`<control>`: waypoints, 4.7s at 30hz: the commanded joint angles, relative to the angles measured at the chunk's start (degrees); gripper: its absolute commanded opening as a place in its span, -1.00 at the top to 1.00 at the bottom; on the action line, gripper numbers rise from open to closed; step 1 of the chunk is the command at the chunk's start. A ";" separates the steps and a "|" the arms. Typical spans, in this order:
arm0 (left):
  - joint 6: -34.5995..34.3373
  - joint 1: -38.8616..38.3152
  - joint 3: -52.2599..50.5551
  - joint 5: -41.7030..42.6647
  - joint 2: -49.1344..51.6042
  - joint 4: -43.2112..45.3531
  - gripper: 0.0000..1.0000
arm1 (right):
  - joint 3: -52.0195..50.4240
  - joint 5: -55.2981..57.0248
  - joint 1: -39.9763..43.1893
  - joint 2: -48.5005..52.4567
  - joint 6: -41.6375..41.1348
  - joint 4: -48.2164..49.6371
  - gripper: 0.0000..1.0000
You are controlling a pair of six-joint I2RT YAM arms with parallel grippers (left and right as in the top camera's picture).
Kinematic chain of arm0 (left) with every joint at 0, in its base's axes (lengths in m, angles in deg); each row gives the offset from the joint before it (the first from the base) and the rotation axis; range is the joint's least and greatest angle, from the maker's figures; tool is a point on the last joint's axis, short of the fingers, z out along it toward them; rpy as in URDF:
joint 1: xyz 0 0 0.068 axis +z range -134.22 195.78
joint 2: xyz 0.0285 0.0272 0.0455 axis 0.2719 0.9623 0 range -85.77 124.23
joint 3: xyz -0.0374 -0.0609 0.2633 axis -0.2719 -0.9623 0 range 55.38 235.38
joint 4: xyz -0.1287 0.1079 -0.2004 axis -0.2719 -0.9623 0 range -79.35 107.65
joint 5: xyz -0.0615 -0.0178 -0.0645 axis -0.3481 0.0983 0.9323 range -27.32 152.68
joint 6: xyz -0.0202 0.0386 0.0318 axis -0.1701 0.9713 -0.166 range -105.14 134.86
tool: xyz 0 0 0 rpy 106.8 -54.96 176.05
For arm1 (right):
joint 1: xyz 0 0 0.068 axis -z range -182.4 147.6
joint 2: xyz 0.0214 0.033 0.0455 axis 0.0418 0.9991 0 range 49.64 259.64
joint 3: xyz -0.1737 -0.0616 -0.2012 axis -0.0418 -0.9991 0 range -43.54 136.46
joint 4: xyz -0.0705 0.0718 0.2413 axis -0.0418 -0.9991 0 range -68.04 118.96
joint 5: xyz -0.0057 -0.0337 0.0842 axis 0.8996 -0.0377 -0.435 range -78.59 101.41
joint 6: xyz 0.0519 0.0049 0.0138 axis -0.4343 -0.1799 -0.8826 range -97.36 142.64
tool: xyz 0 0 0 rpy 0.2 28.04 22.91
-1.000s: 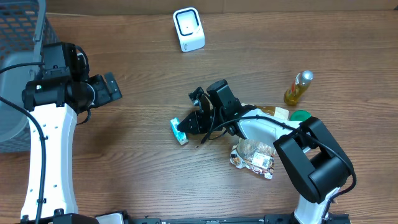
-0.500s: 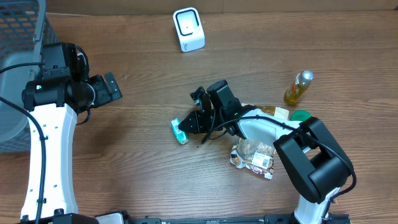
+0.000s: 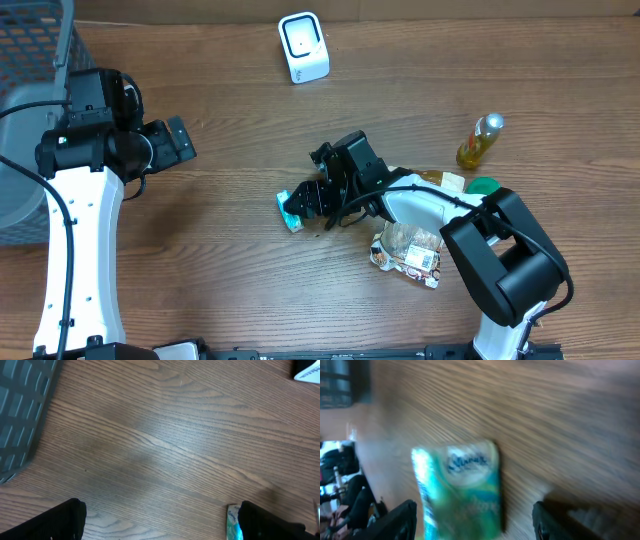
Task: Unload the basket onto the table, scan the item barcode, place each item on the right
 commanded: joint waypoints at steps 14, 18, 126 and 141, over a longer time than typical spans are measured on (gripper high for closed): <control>-0.39 0.20 0.79 0.55 -0.48 0.09 -0.99 | 21.16 27.39 -7.98 -6.40 4.24 -33.07 -0.57; -0.39 0.20 0.79 0.55 -0.48 0.09 -0.99 | 21.11 38.32 -12.98 -5.51 1.97 -35.89 -0.65; -0.39 0.20 0.79 0.55 -0.48 0.09 -0.99 | 20.74 51.78 -15.54 -5.92 -2.97 -36.59 -1.00; -0.39 0.20 0.79 0.55 -0.48 0.11 -0.99 | 20.74 50.40 -12.94 -5.92 -3.72 -40.48 -1.00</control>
